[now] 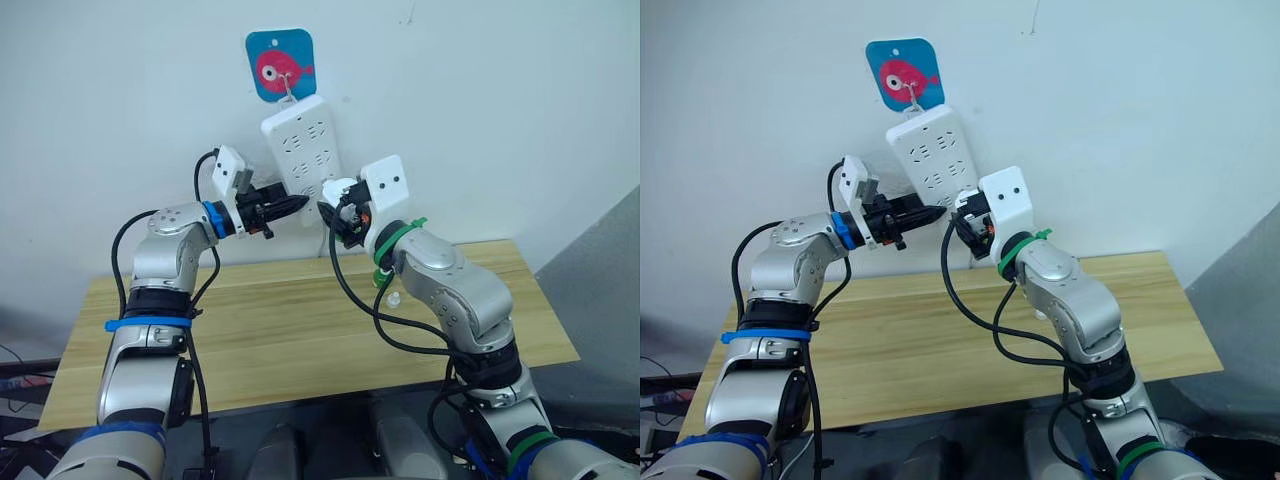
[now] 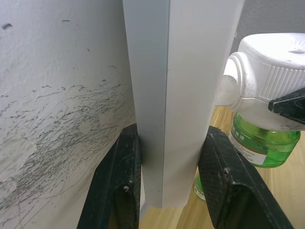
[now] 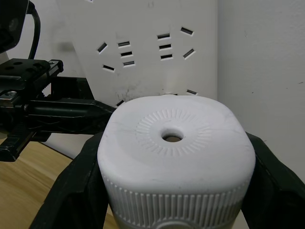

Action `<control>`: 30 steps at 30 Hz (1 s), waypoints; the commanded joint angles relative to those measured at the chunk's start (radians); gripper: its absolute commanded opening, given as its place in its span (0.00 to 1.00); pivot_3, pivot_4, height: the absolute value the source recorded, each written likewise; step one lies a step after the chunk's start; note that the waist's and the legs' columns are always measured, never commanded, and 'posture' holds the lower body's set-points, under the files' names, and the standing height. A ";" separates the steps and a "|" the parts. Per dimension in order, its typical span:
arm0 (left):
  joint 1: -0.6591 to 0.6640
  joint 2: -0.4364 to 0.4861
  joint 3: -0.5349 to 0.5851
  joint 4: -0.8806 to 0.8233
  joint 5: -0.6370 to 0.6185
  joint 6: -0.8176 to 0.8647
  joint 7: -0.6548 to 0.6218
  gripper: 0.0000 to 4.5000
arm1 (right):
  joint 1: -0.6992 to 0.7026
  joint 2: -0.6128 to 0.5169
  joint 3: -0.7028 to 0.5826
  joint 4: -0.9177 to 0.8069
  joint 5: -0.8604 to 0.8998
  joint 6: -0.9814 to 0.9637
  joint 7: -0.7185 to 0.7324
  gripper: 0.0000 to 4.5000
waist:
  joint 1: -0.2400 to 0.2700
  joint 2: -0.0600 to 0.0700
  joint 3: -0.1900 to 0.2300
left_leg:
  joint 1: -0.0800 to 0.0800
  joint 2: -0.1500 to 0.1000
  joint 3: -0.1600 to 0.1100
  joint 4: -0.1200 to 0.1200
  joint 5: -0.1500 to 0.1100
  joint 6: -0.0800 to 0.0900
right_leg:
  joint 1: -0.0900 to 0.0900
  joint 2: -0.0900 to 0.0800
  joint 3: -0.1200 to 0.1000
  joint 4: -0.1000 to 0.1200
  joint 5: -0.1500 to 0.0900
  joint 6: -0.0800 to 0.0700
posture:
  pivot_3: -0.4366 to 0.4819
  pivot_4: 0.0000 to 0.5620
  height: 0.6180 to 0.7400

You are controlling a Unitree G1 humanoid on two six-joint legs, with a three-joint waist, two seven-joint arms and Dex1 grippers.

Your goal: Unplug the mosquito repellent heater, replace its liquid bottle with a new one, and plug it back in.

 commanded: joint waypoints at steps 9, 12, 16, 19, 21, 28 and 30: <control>0.007 -0.011 -0.028 -0.031 -0.012 0.009 -0.037 0.29 | -0.004 -0.011 0.006 0.012 -0.059 -0.078 0.040 0.68 | -0.004 0.000 -0.001 | 0.000 0.000 0.000 0.000 0.000 0.000 | 0.000 0.000 0.000 0.000 0.001 0.000 | 0.28 0.24 0.94; 0.008 -0.012 -0.029 -0.036 -0.014 0.012 -0.039 0.29 | -0.004 -0.010 0.006 0.016 -0.073 -0.081 0.042 0.68 | -0.004 0.000 -0.001 | 0.000 0.000 -0.001 0.000 0.000 0.000 | 0.000 0.000 -0.001 0.000 0.001 0.000 | 0.28 0.24 0.94; 0.011 -0.013 -0.030 -0.043 -0.017 0.016 -0.038 0.29 | -0.007 0.007 0.007 0.021 -0.078 -0.086 0.047 0.68 | -0.004 0.000 -0.002 | 0.000 0.000 -0.001 0.000 0.000 0.000 | 0.000 0.000 -0.001 0.000 0.001 0.000 | 0.28 0.24 0.94; 0.015 -0.013 -0.033 -0.050 -0.019 0.021 -0.042 0.29 | -0.012 0.031 0.004 0.031 -0.079 -0.091 0.047 0.68 | -0.004 0.000 -0.002 | 0.000 0.000 -0.001 0.000 0.000 0.000 | 0.000 0.000 -0.001 0.000 0.001 0.000 | 0.28 0.24 0.94; 0.017 -0.012 -0.034 -0.053 -0.020 0.024 -0.044 0.29 | -0.021 0.048 -0.004 0.046 -0.078 -0.095 0.047 0.68 | -0.005 0.000 -0.003 | 0.000 0.000 0.000 0.000 0.000 0.000 | 0.000 0.000 -0.001 0.000 0.001 0.000 | 0.28 0.24 0.94; 0.026 -0.017 -0.039 -0.069 -0.023 0.035 -0.044 0.29 | -0.078 0.074 -0.037 0.126 -0.073 -0.094 0.068 0.68 | -0.009 0.000 -0.005 | 0.000 0.000 0.000 0.000 0.000 0.000 | 0.000 0.000 0.000 0.000 0.001 0.000 | 0.28 0.24 0.94; 0.029 -0.018 -0.041 -0.075 -0.025 0.039 -0.050 0.29 | -0.093 0.080 -0.045 0.151 -0.068 -0.088 0.076 0.68 | -0.011 0.001 -0.006 | 0.001 0.000 0.000 0.000 0.000 0.000 | 0.000 0.000 -0.001 0.000 0.001 -0.001 | 0.28 0.24 0.94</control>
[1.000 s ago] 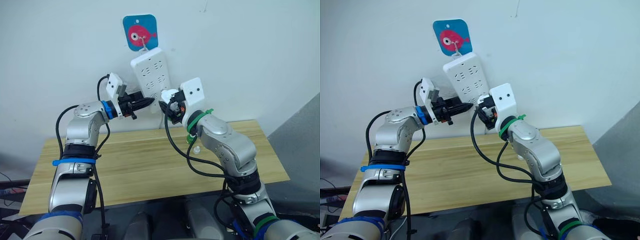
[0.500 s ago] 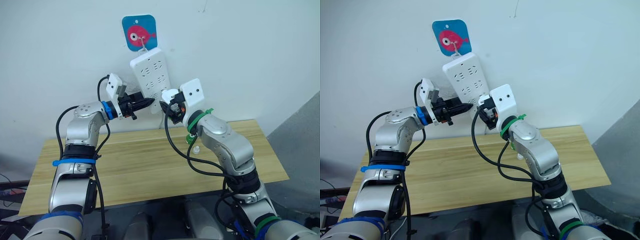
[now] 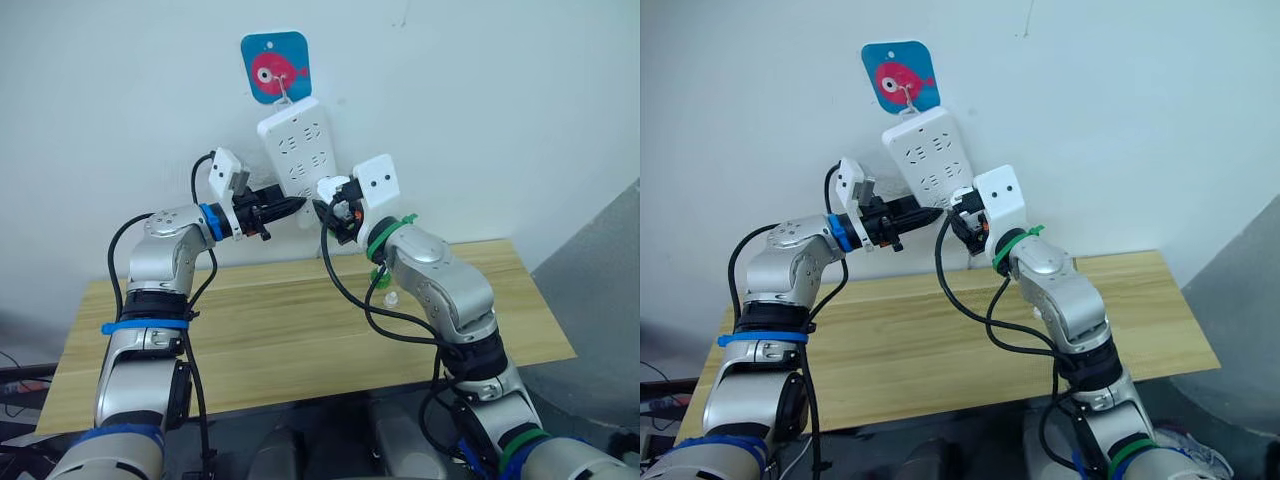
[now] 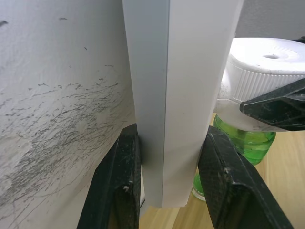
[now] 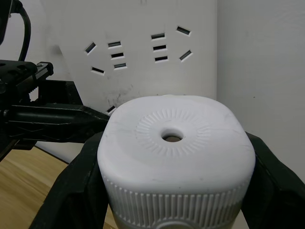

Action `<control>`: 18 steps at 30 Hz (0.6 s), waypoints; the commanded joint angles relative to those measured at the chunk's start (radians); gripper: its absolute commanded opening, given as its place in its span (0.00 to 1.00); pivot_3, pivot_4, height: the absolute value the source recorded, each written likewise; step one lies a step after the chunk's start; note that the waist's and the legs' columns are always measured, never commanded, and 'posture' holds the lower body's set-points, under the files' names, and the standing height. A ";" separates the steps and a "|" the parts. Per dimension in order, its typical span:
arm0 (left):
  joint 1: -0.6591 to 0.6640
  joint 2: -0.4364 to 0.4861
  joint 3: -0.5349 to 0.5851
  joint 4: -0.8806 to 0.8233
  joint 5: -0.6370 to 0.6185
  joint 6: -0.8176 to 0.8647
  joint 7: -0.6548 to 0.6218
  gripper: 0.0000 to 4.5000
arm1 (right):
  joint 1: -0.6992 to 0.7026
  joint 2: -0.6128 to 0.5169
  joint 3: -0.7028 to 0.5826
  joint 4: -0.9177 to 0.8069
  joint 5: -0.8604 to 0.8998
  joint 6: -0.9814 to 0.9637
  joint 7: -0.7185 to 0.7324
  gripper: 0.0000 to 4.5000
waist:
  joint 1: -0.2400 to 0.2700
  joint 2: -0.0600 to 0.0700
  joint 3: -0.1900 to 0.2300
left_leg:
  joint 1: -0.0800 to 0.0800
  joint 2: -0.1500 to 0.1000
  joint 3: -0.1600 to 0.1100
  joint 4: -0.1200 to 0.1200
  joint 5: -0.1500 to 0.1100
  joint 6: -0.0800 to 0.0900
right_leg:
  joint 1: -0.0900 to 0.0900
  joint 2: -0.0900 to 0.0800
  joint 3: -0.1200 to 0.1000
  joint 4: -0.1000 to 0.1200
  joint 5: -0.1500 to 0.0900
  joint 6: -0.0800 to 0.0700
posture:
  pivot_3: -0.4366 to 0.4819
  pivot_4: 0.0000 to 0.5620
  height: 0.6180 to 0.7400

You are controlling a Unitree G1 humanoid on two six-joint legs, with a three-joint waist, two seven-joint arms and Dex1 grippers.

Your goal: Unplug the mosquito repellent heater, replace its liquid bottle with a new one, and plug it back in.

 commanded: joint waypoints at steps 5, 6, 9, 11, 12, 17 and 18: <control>0.019 -0.021 -0.050 -0.071 -0.023 0.025 -0.055 0.29 | -0.077 0.036 -0.041 0.067 0.021 -0.026 0.030 0.68 | -0.004 0.001 -0.004 | 0.000 0.000 0.000 0.000 0.000 0.000 | 0.000 0.000 0.000 0.000 0.000 0.000 | 0.28 0.24 0.94; 0.021 -0.021 -0.050 -0.073 -0.023 0.026 -0.054 0.29 | -0.079 0.036 -0.042 0.074 0.019 -0.034 0.035 0.68 | -0.004 0.001 -0.005 | 0.000 0.000 0.000 0.000 0.000 0.000 | 0.000 0.000 0.000 0.000 0.000 0.000 | 0.29 0.24 0.94; 0.025 -0.023 -0.047 -0.081 -0.025 0.033 -0.053 0.29 | -0.087 0.040 -0.038 0.104 0.009 -0.067 0.047 0.68 | -0.004 0.001 -0.009 | 0.001 0.000 0.000 0.000 0.000 0.000 | 0.000 0.000 0.000 0.001 0.000 0.000 | 0.30 0.23 0.94; 0.027 -0.022 -0.045 -0.083 -0.025 0.036 -0.052 0.29 | -0.090 0.040 -0.034 0.118 0.004 -0.084 0.054 0.68 | -0.005 0.001 -0.010 | 0.001 0.000 0.000 0.000 0.000 0.000 | 0.000 0.000 0.000 0.001 0.000 0.000 | 0.30 0.23 0.94; 0.028 -0.020 -0.044 -0.081 -0.023 0.032 -0.050 0.29 | -0.093 0.038 -0.030 0.124 -0.004 -0.092 0.054 0.68 | -0.005 0.001 -0.010 | 0.002 0.000 0.001 0.000 0.000 0.000 | 0.000 0.000 0.000 0.002 0.000 0.000 | 0.30 0.23 0.94; 0.022 -0.010 -0.039 -0.045 -0.002 -0.006 -0.043 0.29 | -0.087 0.032 -0.044 0.105 -0.007 -0.111 0.057 0.83 | -0.010 0.001 -0.011 | 0.002 0.000 0.001 0.000 0.000 0.000 | 0.000 0.000 0.001 0.003 0.000 0.000 | 0.29 0.23 0.94; 0.021 -0.008 -0.040 -0.038 0.003 -0.016 -0.043 0.29 | -0.085 0.029 -0.045 0.101 -0.008 -0.111 0.056 0.89 | -0.007 0.001 -0.012 | 0.002 0.000 0.000 0.000 0.000 0.000 | 0.000 0.000 0.001 0.003 0.000 0.000 | 0.29 0.23 0.94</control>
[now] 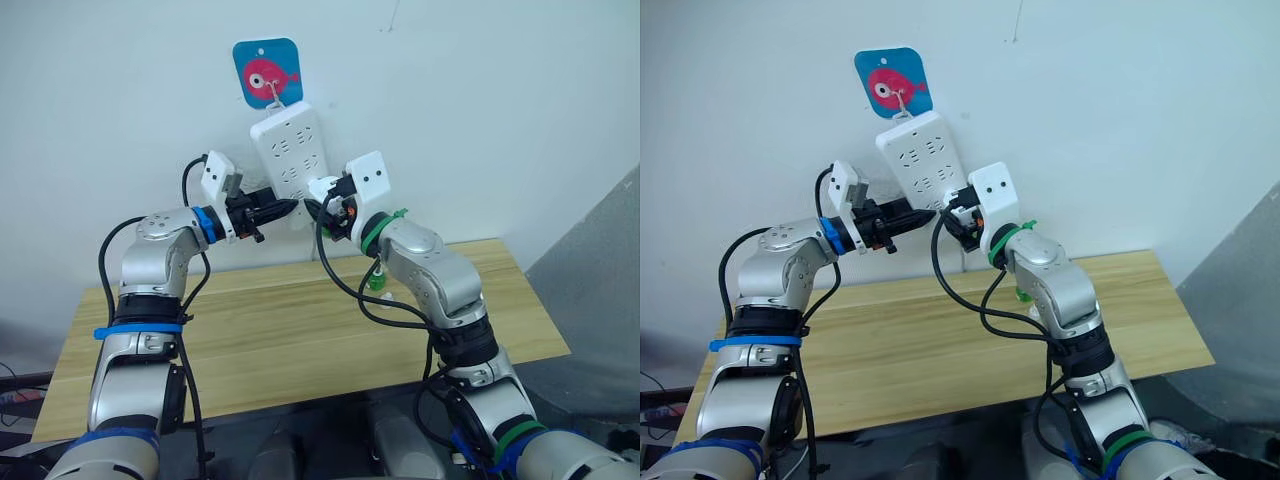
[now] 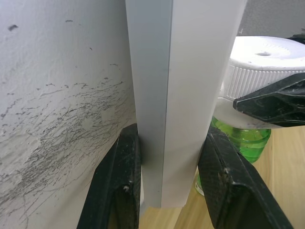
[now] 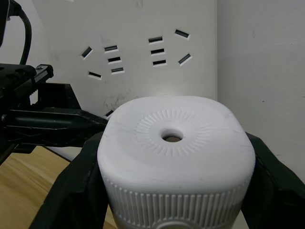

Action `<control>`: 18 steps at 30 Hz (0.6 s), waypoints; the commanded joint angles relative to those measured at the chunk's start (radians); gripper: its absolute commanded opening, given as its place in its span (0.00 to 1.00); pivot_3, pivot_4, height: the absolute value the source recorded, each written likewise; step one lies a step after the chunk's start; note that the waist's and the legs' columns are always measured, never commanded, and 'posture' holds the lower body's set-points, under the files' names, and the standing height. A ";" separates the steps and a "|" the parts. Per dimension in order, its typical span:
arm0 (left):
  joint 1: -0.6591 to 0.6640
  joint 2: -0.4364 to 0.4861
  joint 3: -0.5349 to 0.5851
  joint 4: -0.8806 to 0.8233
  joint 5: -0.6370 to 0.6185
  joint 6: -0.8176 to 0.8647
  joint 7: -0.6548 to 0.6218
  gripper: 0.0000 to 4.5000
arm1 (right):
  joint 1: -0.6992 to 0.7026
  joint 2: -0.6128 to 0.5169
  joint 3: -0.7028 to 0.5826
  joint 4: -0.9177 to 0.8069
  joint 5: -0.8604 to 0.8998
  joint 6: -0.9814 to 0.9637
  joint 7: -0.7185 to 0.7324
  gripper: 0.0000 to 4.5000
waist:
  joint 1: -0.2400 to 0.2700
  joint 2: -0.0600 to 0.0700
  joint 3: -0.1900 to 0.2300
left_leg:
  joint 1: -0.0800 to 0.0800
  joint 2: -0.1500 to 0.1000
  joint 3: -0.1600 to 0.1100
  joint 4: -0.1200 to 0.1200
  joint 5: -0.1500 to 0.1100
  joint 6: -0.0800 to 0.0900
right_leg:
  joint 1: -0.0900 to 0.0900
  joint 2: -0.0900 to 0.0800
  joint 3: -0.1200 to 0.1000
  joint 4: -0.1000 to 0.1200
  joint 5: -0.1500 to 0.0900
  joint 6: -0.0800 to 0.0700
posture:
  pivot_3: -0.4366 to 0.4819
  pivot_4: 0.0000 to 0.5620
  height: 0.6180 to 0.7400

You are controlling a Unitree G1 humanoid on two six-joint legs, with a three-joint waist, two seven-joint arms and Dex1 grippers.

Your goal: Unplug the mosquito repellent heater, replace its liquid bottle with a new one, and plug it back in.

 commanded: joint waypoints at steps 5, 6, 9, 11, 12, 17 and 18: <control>-0.016 -0.014 -0.029 0.041 0.026 -0.089 -0.013 0.29 | -0.002 -0.043 -0.015 -0.146 0.004 0.041 0.006 1.00 | 0.010 0.000 -0.002 | -0.003 0.000 -0.002 -0.001 0.000 0.000 | -0.001 -0.001 -0.003 -0.005 0.000 0.000 | 0.29 0.23 0.94; -0.021 -0.014 -0.026 0.057 0.035 -0.110 0.002 0.29 | 0.005 -0.054 -0.014 -0.169 0.010 0.057 0.013 1.00 | 0.011 0.000 -0.002 | -0.004 -0.001 -0.003 -0.001 0.000 0.000 | -0.001 -0.002 -0.004 -0.006 0.000 0.000 | 0.29 0.23 0.94; -0.038 -0.015 -0.011 0.100 0.046 -0.151 0.028 0.29 | 0.018 -0.088 -0.015 -0.243 0.035 0.109 0.039 1.00 | 0.011 0.000 -0.002 | -0.004 -0.002 -0.002 -0.001 0.000 0.000 | -0.001 -0.004 -0.004 -0.006 0.000 0.000 | 0.29 0.23 0.94; -0.039 -0.009 -0.008 0.111 0.044 -0.168 0.023 0.29 | 0.027 -0.109 -0.016 -0.280 0.046 0.136 0.053 1.00 | 0.011 0.000 -0.002 | -0.003 -0.003 -0.001 0.000 0.000 0.000 | 0.000 -0.006 -0.007 -0.005 0.000 0.000 | 0.29 0.23 0.94; -0.041 -0.004 0.000 0.121 0.046 -0.178 0.038 0.29 | 0.032 -0.120 -0.016 -0.303 0.054 0.152 0.060 1.00 | 0.012 0.000 -0.002 | -0.003 -0.002 -0.001 0.000 0.000 0.000 | 0.000 -0.006 -0.012 -0.005 0.000 0.000 | 0.29 0.23 0.94; -0.043 0.024 0.011 0.159 0.074 -0.242 0.076 0.64 | 0.059 -0.160 -0.021 -0.381 0.089 0.210 0.086 1.00 | 0.010 0.000 -0.003 | -0.002 -0.002 -0.003 0.000 0.000 0.000 | 0.000 -0.006 -0.015 -0.003 0.000 0.000 | 0.30 0.23 0.94; -0.038 0.032 0.011 0.163 0.084 -0.256 0.088 0.72 | 0.064 -0.170 -0.022 -0.392 0.095 0.215 0.090 1.00 | 0.010 0.000 -0.003 | -0.002 -0.002 -0.003 -0.001 0.000 0.000 | 0.000 -0.006 -0.015 -0.003 0.000 -0.001 | 0.30 0.23 0.94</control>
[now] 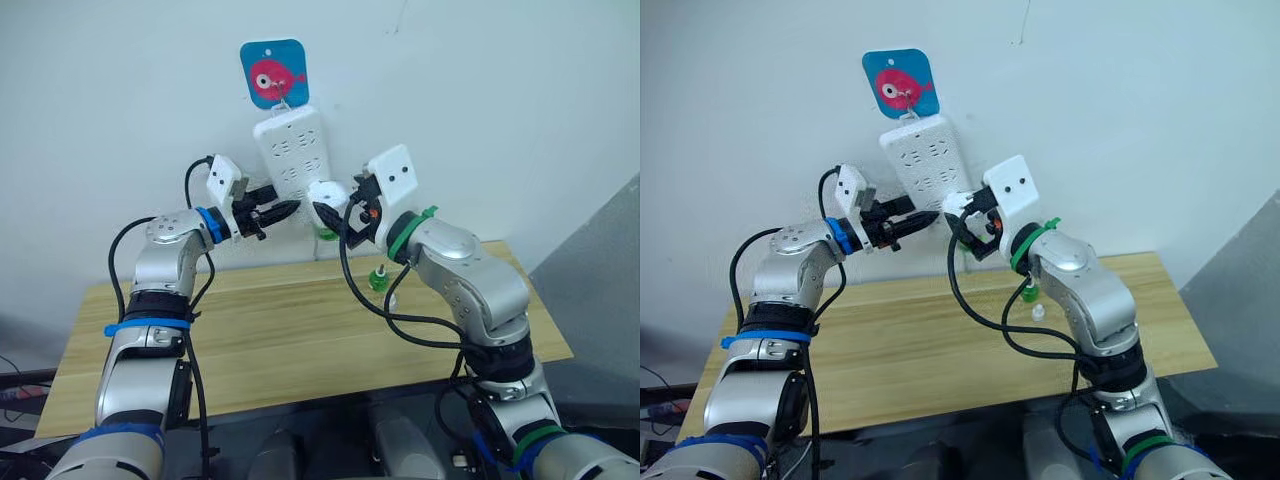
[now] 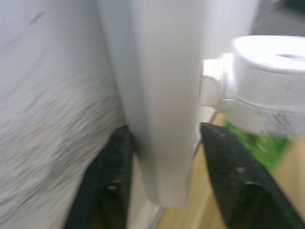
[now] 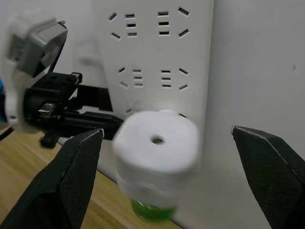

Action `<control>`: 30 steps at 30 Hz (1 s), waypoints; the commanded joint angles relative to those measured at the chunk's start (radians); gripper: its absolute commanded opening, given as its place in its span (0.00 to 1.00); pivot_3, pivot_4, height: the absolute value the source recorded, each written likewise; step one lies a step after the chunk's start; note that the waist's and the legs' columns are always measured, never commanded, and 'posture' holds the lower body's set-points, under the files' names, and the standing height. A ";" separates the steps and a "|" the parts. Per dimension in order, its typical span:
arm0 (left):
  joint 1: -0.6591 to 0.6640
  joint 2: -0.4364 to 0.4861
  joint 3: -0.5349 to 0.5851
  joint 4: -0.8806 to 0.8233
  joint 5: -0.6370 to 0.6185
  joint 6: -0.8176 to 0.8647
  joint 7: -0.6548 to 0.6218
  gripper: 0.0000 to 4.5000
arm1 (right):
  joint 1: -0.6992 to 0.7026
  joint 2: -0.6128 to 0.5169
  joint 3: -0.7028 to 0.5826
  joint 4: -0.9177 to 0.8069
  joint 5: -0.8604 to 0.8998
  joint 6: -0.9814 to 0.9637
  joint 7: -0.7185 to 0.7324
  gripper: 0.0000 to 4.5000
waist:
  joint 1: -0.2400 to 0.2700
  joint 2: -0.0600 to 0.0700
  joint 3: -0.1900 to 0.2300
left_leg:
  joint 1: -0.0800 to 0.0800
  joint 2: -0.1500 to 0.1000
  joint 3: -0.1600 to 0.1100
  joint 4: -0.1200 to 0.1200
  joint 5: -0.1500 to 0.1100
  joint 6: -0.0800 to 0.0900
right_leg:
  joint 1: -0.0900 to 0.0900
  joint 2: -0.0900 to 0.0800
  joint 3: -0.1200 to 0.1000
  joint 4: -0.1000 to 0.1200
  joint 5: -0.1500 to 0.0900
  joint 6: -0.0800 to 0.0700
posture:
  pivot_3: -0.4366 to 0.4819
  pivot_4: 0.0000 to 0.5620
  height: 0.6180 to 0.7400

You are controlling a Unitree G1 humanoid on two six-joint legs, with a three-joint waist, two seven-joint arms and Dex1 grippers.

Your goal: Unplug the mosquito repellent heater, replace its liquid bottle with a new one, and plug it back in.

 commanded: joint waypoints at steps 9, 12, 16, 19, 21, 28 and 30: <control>0.130 0.132 0.082 -0.154 0.008 -0.081 0.060 0.97 | 0.063 -0.141 -0.003 -0.160 0.065 -0.055 0.140 1.00 | 0.000 0.000 0.000 | 0.001 0.002 0.000 0.000 0.000 0.000 | 0.000 0.002 -0.001 0.001 0.001 -0.001 | 0.35 0.25 0.94; 0.239 0.175 0.118 -0.296 -0.029 -0.044 0.045 0.98 | 0.098 -0.172 -0.008 -0.183 0.083 -0.084 0.174 0.92 | 0.007 0.000 0.000 | 0.000 0.003 -0.002 -0.002 0.000 0.000 | 0.000 0.002 -0.001 -0.001 0.001 -0.001 | 0.38 0.27 0.94; 0.427 0.212 0.173 -0.560 -0.091 0.046 0.064 0.98 | 0.127 -0.194 0.012 -0.189 0.083 -0.121 0.198 0.62 | 0.030 0.000 0.000 | 0.000 0.002 0.000 -0.002 0.000 0.000 | 0.000 0.000 0.000 -0.003 0.001 -0.001 | 0.42 0.28 0.94; 0.579 0.217 0.200 -0.774 -0.142 0.098 0.069 0.98 | 0.136 -0.178 0.051 -0.175 0.070 -0.148 0.192 0.39 | 0.052 0.000 0.001 | 0.000 0.002 0.000 -0.002 0.000 0.000 | 0.001 -0.002 0.000 -0.003 0.001 -0.001 | 0.44 0.28 0.94; 0.679 0.220 0.203 -0.909 -0.194 0.148 0.057 0.98 | 0.144 -0.167 0.074 -0.157 0.059 -0.168 0.186 0.22 | 0.067 0.000 0.001 | 0.001 0.002 0.000 -0.002 0.000 0.000 | 0.001 -0.002 -0.001 -0.003 0.001 -0.002 | 0.46 0.28 0.94; 0.861 0.213 0.177 -1.192 -0.311 0.229 0.058 0.98 | 0.146 -0.127 0.138 -0.053 -0.011 -0.250 0.163 0.01 | 0.114 0.000 0.001 | 0.002 0.002 0.001 -0.002 0.000 0.000 | 0.002 -0.001 -0.002 -0.004 0.000 -0.002 | 0.48 0.27 0.94; 0.880 0.206 0.169 -1.238 -0.323 0.236 0.075 0.98 | 0.132 -0.103 0.139 -0.006 -0.031 -0.272 0.148 0.01 | 0.117 0.000 0.001 | 0.004 0.002 0.002 -0.002 0.000 0.000 | 0.004 -0.001 -0.003 -0.004 0.000 -0.002 | 0.48 0.27 0.94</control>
